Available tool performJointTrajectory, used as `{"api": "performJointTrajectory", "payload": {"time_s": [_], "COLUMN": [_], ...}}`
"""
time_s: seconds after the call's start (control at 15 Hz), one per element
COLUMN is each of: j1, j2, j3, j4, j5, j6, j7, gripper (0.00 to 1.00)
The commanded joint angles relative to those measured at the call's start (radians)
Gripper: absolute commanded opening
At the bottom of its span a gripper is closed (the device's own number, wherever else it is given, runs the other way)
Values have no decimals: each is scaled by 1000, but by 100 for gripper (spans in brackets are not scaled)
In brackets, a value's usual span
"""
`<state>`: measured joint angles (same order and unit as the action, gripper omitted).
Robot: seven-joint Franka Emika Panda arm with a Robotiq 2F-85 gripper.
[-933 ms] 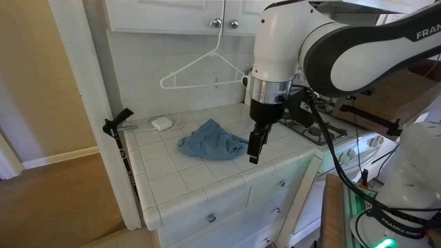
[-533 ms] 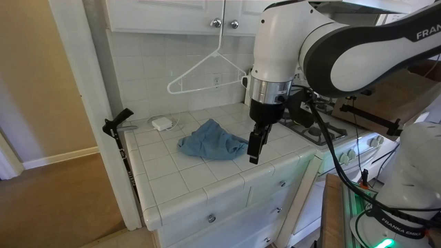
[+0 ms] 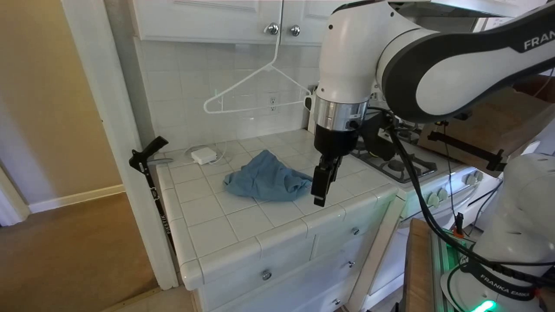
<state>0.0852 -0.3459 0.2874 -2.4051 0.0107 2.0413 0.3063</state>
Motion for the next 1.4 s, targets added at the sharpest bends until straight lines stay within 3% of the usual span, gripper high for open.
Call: {"api": "performJointTrajectory", "payload": {"time_s": [0.0,0.73,1.0,1.33], "j1": [23,23,-21,-105], "j2": [3,3,23,69], "j3": [-21,-21,-33,-40], "j4": [1,1,0,-14], "j5": [-8,-8,-53,-225], "j6": [-2,-2,24,136], "j7": [7,7,100,315], "gripper": [100,100,100,100]}}
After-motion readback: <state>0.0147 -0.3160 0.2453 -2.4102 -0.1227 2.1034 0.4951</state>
